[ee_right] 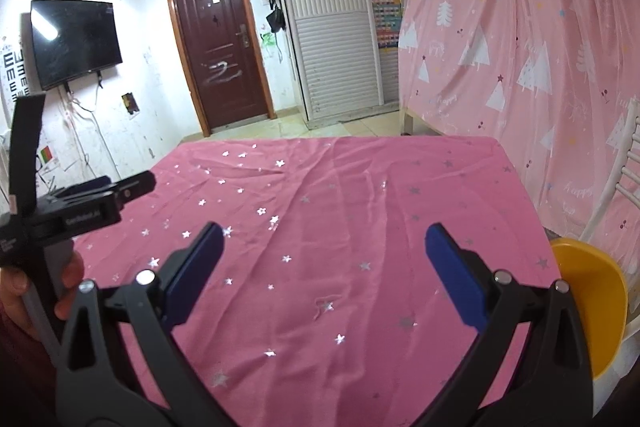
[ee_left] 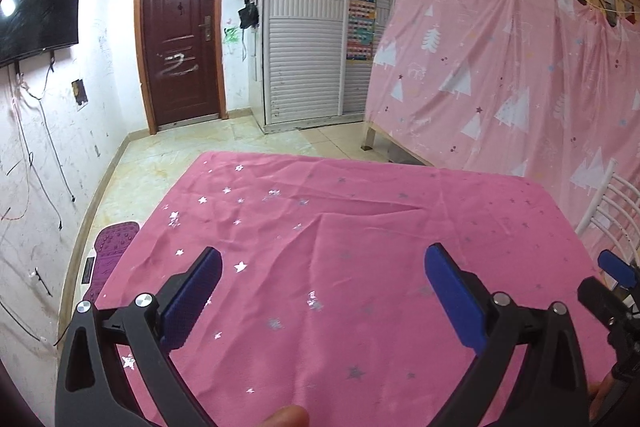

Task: Collect trash

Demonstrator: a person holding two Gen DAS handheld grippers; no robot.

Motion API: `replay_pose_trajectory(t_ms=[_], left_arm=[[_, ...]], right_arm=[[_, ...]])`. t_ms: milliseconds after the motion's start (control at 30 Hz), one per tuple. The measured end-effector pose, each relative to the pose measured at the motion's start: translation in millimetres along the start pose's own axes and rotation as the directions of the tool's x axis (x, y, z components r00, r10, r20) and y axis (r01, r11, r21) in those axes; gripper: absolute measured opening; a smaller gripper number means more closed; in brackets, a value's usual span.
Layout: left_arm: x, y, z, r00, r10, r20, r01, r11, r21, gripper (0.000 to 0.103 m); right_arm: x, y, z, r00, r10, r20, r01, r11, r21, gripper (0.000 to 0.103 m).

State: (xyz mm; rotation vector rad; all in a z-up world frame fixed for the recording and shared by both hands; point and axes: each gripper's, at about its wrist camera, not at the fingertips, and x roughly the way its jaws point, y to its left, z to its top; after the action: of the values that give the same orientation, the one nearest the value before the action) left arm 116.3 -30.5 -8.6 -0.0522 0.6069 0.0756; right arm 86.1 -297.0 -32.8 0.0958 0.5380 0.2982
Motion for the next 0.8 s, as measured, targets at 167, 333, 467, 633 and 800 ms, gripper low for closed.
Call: replay_pose_trajectory(t_ms=[167,333,467,633,800], left_arm=[[5.0,6.4,-5.0,1.0,0.028,-0.006,-0.028,1.0,-0.004,0.095],[11.0,8.4,-8.6,0.999,0.045,-0.014,-0.045,0.999,-0.008,0.095],[10.8,11.1,-9.5,0.999,0.047,-0.012,-0.047,0.999,-0.015,0.095],[12.0,10.3,-8.7,0.999,0.047,-0.015,-0.047,0.999,-0.019,0.095],[12.2,10.9,-8.6,0.999,0.046,-0.015,-0.046,0.999,-0.021,0.095]], right_arm=[[0.5,0.4,0.0,1.0,-0.003,-0.001,0.003,1.0,-0.002,0.097],[1.2,3.9,-2.1,1.0,-0.013,0.008,0.013,1.0,-0.02,0.097],[0.7,4.1,-4.1,1.0,-0.013,0.007,0.013,1.0,-0.021,0.097],[1.1,4.9,-5.1,1.0,-0.013,0.005,0.013,1.0,-0.02,0.097],[0.5,6.0,-4.6,1.0,-0.015,0.002,0.015,1.0,-0.025,0.097]])
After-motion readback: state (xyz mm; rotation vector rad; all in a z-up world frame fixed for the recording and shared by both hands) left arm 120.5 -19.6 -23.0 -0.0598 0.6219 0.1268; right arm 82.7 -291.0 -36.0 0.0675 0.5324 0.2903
